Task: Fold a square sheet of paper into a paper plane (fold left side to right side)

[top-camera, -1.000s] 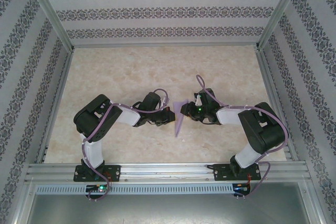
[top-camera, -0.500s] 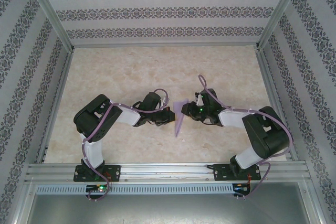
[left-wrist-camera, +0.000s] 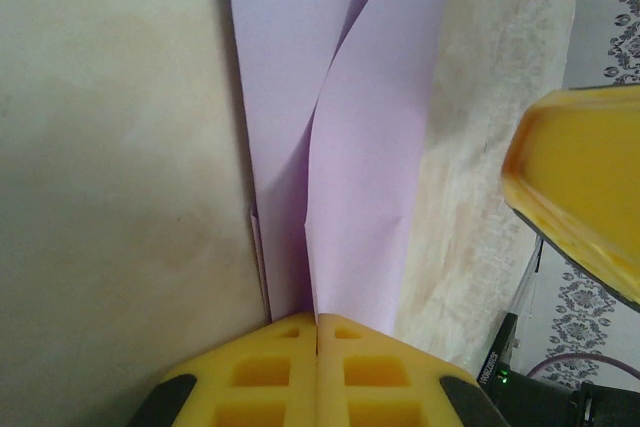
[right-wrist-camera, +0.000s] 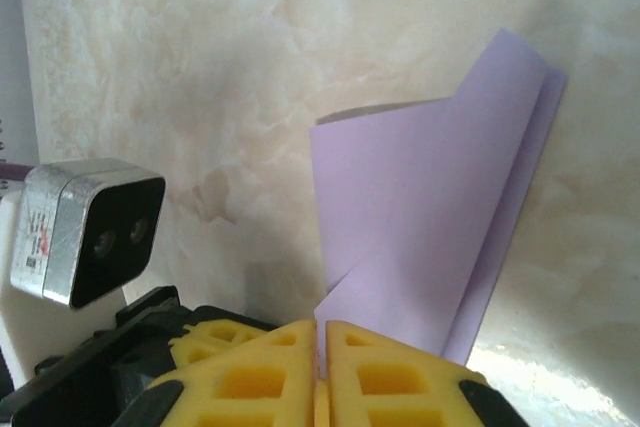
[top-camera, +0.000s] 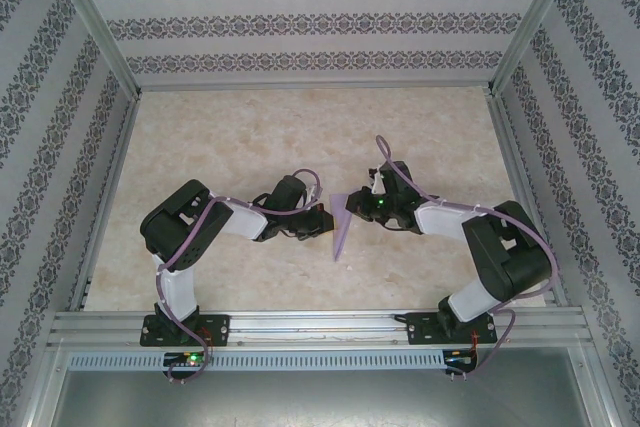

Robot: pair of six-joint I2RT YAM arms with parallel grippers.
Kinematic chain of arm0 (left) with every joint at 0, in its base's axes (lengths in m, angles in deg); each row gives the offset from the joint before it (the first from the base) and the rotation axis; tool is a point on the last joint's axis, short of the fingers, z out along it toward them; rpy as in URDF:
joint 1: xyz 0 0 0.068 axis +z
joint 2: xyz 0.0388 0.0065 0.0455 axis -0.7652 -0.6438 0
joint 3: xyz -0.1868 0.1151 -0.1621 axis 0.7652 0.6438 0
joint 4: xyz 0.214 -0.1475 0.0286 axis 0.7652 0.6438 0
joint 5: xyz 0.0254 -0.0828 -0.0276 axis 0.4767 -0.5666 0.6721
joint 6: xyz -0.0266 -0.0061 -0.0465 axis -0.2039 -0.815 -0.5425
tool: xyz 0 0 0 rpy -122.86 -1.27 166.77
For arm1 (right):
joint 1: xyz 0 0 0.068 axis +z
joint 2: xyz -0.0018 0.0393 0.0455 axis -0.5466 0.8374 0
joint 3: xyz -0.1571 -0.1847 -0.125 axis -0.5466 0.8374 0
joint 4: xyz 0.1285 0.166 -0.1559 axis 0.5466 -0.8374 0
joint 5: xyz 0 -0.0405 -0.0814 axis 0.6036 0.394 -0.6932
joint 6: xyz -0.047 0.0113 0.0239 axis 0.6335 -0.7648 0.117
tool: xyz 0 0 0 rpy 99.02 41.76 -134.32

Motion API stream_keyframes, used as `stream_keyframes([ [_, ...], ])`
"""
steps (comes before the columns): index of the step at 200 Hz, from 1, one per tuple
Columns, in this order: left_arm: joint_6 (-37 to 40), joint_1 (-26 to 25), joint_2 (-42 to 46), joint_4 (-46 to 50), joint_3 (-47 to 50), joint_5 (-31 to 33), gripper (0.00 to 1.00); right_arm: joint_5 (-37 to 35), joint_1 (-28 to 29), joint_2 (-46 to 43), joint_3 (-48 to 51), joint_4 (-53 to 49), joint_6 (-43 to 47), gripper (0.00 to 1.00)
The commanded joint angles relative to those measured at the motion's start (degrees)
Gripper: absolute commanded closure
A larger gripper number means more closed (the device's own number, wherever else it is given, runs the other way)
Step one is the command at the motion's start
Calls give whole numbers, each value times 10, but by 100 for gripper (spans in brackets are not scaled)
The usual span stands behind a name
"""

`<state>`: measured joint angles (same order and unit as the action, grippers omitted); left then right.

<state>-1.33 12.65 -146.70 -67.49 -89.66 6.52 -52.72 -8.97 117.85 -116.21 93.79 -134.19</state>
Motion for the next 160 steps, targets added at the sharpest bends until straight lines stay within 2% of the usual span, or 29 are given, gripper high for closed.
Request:
stream_keyframes([
  [1, 2, 7, -20, 69, 11, 59, 100, 6, 3, 22, -14, -4, 8, 91],
  [160, -2, 7, -21, 88, 10, 66, 100, -5, 4, 74, -21, -24, 29, 93],
])
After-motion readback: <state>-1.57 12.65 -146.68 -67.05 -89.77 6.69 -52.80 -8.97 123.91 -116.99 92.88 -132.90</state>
